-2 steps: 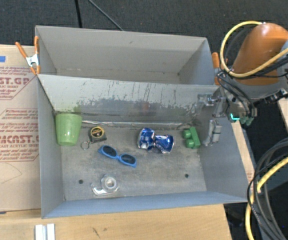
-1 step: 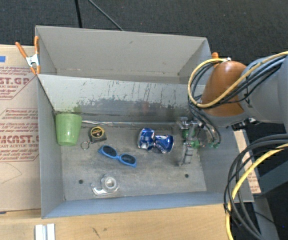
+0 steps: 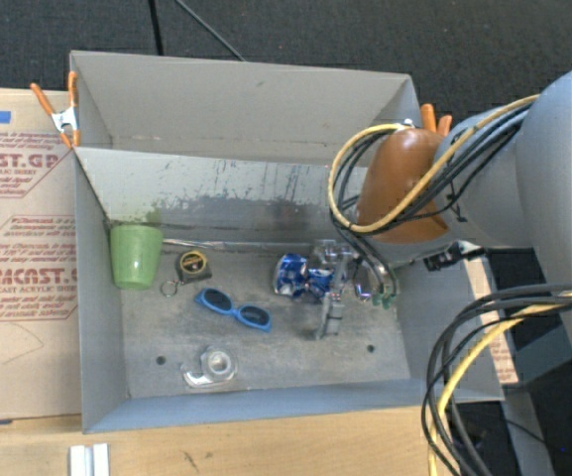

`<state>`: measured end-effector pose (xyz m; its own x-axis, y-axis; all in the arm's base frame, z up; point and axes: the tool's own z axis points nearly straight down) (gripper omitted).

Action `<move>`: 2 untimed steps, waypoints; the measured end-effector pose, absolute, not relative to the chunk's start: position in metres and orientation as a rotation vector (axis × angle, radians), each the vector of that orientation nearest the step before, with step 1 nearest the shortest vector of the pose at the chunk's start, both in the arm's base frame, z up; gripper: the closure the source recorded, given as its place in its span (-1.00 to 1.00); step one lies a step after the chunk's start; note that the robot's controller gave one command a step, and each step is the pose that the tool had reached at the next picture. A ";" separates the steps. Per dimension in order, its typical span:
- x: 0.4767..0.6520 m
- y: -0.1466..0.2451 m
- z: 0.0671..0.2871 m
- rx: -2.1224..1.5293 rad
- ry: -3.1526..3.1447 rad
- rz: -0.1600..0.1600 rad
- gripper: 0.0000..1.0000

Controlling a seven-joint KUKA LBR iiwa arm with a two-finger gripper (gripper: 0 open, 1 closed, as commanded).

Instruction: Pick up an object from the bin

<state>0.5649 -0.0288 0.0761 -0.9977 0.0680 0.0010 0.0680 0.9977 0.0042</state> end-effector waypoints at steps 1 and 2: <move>0.566 -0.034 0.077 -0.115 -3.142 0.001 1.00; 0.564 -0.030 0.193 -0.046 -3.152 0.002 1.00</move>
Offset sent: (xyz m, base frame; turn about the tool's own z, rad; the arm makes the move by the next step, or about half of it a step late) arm 0.0000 0.0000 0.0000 0.0000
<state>0.5641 -0.0302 0.1926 -0.9995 0.0294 -0.0103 0.0294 0.9996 -0.0009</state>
